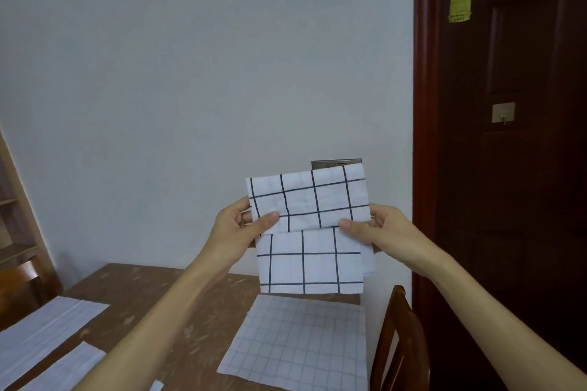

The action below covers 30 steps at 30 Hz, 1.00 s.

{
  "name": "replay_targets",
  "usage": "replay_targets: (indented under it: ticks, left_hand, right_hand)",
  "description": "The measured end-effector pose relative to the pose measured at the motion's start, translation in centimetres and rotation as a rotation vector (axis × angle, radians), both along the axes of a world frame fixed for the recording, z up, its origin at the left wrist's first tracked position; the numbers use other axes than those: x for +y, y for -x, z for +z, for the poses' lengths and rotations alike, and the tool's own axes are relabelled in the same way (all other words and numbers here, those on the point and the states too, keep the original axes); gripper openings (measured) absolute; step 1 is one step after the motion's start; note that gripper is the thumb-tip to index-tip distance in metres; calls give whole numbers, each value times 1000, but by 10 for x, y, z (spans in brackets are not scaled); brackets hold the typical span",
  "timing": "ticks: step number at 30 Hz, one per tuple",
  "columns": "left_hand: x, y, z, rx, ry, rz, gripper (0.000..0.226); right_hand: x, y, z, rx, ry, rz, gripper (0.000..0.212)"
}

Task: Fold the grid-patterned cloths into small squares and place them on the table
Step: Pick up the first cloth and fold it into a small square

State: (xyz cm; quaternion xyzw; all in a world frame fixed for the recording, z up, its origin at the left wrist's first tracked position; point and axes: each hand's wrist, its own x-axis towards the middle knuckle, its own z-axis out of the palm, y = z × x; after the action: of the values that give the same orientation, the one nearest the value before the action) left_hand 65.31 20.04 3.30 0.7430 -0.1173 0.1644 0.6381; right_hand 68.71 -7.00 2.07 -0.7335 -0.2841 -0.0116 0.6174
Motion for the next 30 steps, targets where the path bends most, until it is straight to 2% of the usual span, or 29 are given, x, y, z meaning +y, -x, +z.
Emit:
replay_targets:
  ticks: [3, 8, 12, 17, 20, 23, 28, 30]
  left_hand:
    - [-1, -1, 2, -11, -48, -13, 30]
    - [5, 1, 2, 76, -183, -92, 53]
    - [6, 4, 2, 54, -173, -85, 35]
    - [15, 3, 7, 115, -47, -141, 26]
    - [20, 2, 10, 107, 47, -198, 21]
    - [20, 5, 11, 113, 129, -190, 37]
    - [20, 8, 11, 116, 112, -232, 28]
    - [20, 7, 8, 105, 27, -155, 28]
  right_hand:
    - [2, 1, -4, 0, -58, -12, 19]
    - [2, -5, -2, -26, -143, -79, 23]
    - [1, -5, -2, -22, -182, -63, 22]
    - [-2, -7, -1, -5, -203, -70, 18]
    - [-5, -8, -1, 17, -288, -17, 21]
    - [-8, -7, 1, 2, -275, -30, 27]
    - [-8, -5, 4, 83, -320, 12, 46]
    - [-8, -4, 3, 80, -347, 38, 41]
